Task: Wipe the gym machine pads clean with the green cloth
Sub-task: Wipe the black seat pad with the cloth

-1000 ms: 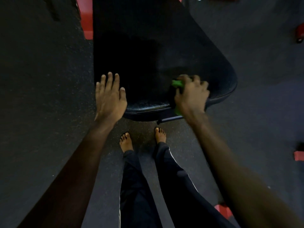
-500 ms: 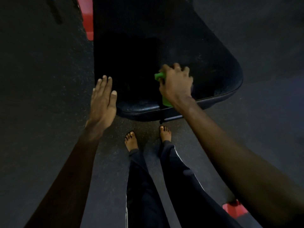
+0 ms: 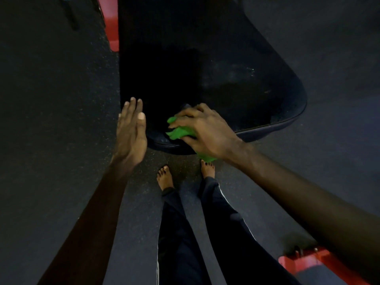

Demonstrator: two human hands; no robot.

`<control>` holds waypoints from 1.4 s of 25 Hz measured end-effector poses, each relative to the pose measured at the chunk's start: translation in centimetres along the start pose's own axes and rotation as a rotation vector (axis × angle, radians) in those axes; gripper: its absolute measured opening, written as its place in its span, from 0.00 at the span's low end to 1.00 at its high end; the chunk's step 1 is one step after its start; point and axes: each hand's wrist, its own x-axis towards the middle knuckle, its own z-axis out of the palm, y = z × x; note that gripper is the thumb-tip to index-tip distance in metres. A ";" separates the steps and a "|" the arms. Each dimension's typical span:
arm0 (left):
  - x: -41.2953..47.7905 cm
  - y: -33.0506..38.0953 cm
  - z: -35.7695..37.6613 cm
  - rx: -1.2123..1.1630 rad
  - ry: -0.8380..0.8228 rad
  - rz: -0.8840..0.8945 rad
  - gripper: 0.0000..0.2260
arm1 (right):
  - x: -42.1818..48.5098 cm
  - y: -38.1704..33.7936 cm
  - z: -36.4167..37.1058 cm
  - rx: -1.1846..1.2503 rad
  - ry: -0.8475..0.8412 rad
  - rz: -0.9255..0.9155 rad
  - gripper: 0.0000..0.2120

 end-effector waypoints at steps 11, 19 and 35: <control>-7.1 3.3 4.5 0.274 0.088 0.254 0.24 | -5.6 5.6 -0.3 -0.084 0.226 0.373 0.24; -6.8 3.4 6.0 0.385 0.132 0.173 0.28 | -0.8 1.2 1.0 -0.096 0.236 0.357 0.24; -7.0 7.3 7.7 0.381 0.190 0.194 0.29 | -5.9 4.3 2.0 -0.100 0.337 0.335 0.25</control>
